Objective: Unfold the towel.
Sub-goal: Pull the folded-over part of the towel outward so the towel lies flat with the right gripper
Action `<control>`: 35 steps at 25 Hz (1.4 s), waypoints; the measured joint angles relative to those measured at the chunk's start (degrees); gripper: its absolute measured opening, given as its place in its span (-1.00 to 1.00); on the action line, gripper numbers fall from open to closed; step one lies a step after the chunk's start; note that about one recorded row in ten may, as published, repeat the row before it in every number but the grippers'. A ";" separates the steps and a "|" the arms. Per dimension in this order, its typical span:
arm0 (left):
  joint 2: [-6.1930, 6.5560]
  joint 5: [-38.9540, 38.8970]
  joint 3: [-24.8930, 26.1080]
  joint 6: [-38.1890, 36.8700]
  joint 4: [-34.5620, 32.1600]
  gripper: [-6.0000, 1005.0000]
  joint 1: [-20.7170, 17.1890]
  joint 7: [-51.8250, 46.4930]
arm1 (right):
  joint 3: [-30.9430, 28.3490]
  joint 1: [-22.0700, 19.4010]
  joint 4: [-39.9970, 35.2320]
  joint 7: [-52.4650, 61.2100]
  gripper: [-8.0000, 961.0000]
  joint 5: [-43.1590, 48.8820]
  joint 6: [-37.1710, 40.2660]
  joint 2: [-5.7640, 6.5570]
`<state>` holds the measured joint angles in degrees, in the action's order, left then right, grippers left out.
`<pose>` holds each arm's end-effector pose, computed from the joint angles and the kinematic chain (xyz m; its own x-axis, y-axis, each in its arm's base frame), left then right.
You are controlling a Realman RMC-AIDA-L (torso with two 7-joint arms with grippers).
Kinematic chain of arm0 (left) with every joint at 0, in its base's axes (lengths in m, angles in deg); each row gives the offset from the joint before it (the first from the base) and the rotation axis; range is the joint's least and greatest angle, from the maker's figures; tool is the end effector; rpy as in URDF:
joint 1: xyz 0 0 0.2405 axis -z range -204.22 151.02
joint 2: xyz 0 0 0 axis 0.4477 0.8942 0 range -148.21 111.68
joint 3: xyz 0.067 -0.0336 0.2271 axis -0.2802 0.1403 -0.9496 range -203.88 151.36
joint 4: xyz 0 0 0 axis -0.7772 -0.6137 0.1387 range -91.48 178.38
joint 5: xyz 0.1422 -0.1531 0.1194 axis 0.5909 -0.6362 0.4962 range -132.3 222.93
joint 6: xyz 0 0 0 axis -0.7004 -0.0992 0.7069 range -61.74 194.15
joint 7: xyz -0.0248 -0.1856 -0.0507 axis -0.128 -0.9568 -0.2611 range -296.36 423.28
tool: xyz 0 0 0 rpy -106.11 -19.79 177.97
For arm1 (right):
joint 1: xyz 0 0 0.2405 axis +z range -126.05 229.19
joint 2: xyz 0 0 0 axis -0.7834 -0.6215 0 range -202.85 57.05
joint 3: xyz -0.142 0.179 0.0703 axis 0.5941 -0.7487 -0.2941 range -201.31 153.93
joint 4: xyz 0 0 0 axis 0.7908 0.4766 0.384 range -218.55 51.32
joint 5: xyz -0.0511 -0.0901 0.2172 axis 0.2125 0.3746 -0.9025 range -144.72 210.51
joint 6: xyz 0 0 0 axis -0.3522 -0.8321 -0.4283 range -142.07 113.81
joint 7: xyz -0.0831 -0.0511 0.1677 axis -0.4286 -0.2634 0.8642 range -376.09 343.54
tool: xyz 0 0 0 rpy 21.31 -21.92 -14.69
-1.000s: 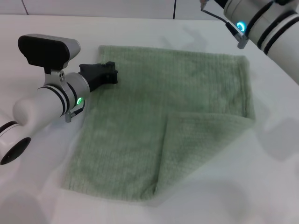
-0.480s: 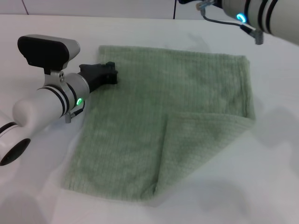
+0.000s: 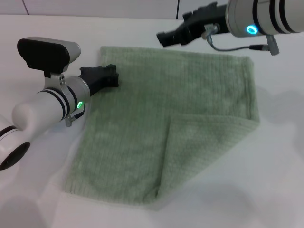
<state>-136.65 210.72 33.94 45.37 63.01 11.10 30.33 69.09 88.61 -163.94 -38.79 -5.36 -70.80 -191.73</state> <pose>-0.2816 0.4524 -0.1276 0.6709 0.4687 0.5746 0.7375 -0.3405 -0.5833 0.0610 0.4414 -0.0650 0.8808 -0.4219 -0.2147 -0.4689 -0.7149 -0.5188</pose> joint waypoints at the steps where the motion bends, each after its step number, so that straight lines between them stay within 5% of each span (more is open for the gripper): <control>1: 0.00 0.00 0.00 0.00 0.05 -0.99 0.00 0.00 | -0.68 0.98 1.31 -1.40 0.73 -0.19 -2.58 0.00; 16: 0.00 0.00 0.00 -0.05 0.18 -0.99 0.12 0.00 | -3.22 11.35 22.15 -13.03 0.72 -5.77 -10.28 -0.13; 35: 0.00 0.00 0.00 -0.09 0.40 -0.99 0.08 0.00 | -2.96 15.55 32.44 -18.24 0.72 -8.27 -14.69 -0.30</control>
<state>-136.65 210.72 33.94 45.28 63.41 11.18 30.33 66.13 104.16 -131.50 -57.03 -13.63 -85.49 -192.03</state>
